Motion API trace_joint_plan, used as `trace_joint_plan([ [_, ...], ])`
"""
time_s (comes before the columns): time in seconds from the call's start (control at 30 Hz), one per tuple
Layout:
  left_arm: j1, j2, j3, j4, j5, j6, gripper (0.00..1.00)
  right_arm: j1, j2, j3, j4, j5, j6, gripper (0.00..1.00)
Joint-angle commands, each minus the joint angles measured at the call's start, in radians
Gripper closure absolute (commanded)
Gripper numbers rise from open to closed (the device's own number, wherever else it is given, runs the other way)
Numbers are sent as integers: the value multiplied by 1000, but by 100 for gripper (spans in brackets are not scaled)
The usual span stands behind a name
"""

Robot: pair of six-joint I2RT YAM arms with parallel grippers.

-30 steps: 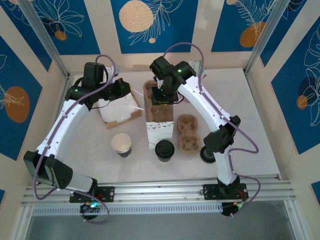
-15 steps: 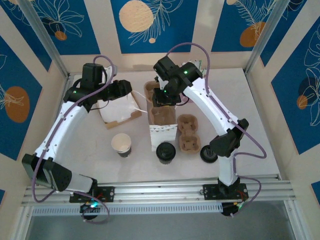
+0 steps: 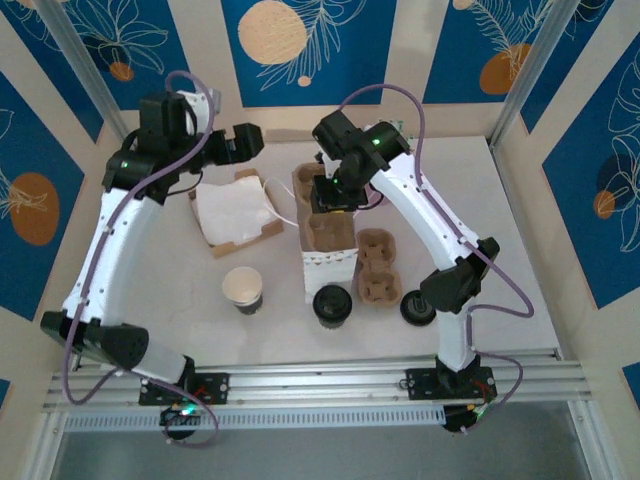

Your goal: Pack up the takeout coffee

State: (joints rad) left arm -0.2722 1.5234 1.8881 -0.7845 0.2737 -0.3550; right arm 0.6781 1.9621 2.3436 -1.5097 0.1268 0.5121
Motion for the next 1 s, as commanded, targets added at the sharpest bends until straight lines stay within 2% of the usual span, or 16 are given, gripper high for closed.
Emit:
trace_joint_plan([
  [0.0, 12, 96, 47, -82, 50, 81, 0, -11, 16, 46, -48, -26, -17, 65],
  [0.1, 0, 162, 87, -103, 90, 121, 1, -12, 23, 57, -54, -30, -20, 65],
  [0.27, -22, 277, 181, -191, 118, 201, 18, -16, 19, 40, -43, -37, -22, 65],
  [0.33, -24, 310, 211, -214, 160, 216, 21, -16, 20, 37, -41, -42, -23, 65],
  [0.47, -41, 326, 219, -219, 246, 255, 20, -18, 14, 30, -43, -40, -24, 65],
  [0.6, -51, 348, 226, -250, 280, 291, 20, -24, 3, 14, -34, -41, -24, 65],
  [0.97, -69, 458, 349, -367, 230, 352, 21, -27, 3, 7, -24, -55, -29, 65],
])
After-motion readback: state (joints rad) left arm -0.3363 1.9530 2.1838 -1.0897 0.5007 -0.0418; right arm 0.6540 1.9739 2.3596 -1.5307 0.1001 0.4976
